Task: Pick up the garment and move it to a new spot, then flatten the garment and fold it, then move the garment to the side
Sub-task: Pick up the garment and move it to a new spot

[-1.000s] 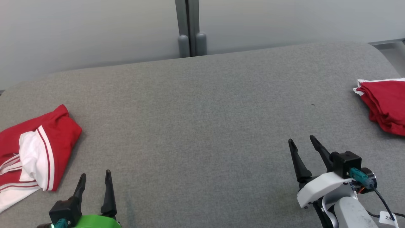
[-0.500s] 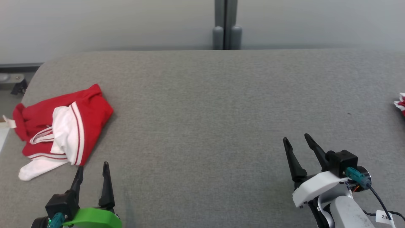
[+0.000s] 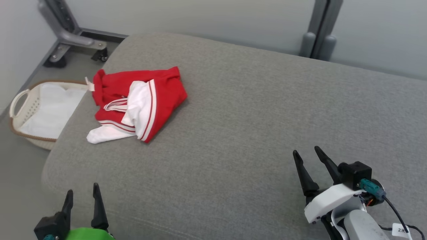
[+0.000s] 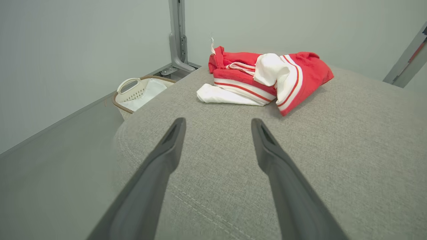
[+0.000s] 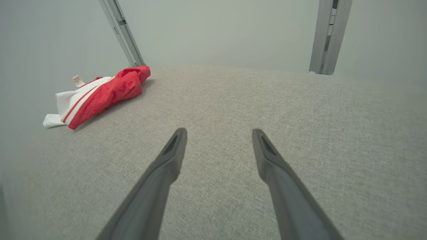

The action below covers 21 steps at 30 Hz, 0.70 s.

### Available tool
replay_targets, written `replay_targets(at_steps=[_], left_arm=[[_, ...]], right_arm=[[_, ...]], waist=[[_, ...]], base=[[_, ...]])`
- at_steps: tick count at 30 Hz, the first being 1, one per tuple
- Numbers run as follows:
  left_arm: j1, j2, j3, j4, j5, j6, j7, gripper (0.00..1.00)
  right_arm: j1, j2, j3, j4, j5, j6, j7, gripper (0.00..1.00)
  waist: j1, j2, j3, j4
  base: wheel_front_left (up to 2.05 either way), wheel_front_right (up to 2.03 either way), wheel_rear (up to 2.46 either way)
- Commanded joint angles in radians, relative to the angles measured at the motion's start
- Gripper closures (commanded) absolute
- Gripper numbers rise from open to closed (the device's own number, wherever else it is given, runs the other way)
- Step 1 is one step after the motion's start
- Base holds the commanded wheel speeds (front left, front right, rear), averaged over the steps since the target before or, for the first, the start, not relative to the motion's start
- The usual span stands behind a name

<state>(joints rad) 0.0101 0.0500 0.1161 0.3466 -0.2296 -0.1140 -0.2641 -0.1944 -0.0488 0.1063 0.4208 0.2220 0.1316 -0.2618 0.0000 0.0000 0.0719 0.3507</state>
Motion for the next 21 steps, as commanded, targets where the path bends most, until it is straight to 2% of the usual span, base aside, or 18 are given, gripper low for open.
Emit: replay_targets(at_steps=[1, 6, 10, 16, 21], left_arm=[[0.01, 0.002, 0.003, 0.004, -0.001, 0.003, 0.0, 0.0], [0.019, 0.002, 0.008, 0.016, -0.013, -0.001, 0.0, 0.0], [0.004, 0.002, 0.0, 0.027, -0.031, -0.006, 0.0, 0.0], [-0.079, 0.002, -0.014, 0.065, -0.059, -0.013, 0.0, 0.0], [-0.209, 0.013, -0.051, 0.116, -0.083, -0.018, 0.0, 0.0]], right_arm=[[0.016, -0.004, 0.003, 0.005, 0.013, -0.002, -0.004, 0.0], [0.021, -0.004, 0.007, 0.006, 0.016, -0.002, -0.004, 0.0], [0.003, -0.005, 0.01, 0.008, -0.007, -0.002, -0.004, 0.0], [-0.043, -0.005, 0.001, -0.01, -0.07, -0.002, -0.004, 0.0], [-0.095, -0.005, -0.017, -0.026, -0.128, -0.002, -0.004, 0.0]], waist=[[0.0, 0.0, -0.01, 0.095], [0.0, 0.0, -0.012, 0.116], [0.0, 0.0, 0.004, 0.107], [0.0, 0.0, 0.08, 0.062], [0.0, 0.0, 0.165, 0.013]], base=[[0.0, 0.0, 0.0], [0.0, 0.0, 0.0], [0.0, 0.0, 0.0], [0.0, 0.0, 0.0], [0.0, 0.0, 0.0]])
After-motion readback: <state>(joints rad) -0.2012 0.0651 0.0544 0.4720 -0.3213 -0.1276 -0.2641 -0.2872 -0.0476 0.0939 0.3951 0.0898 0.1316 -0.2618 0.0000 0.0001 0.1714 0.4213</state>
